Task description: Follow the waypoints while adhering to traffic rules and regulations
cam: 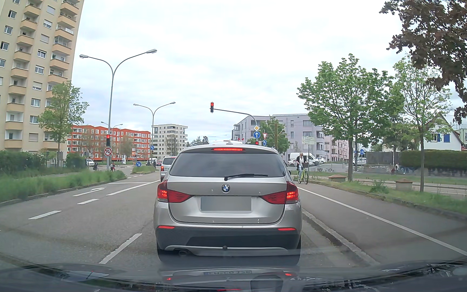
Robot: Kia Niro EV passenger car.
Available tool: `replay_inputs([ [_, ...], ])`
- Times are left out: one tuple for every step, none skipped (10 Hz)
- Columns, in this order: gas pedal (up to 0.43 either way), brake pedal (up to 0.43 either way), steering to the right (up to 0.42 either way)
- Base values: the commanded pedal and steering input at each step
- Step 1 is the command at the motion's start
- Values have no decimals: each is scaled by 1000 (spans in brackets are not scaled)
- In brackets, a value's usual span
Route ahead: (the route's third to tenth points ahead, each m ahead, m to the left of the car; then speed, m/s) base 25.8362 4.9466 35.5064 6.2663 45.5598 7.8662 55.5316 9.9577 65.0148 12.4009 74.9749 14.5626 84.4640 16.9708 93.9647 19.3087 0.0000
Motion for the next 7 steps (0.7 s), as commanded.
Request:
replay_inputs([
  [0, 250, -10],
  [0, 244, -10],
  [0, 250, -9],
  [0, 250, -10],
  [0, 250, -9],
  [0, 250, -10],
  [0, 250, -10],
])
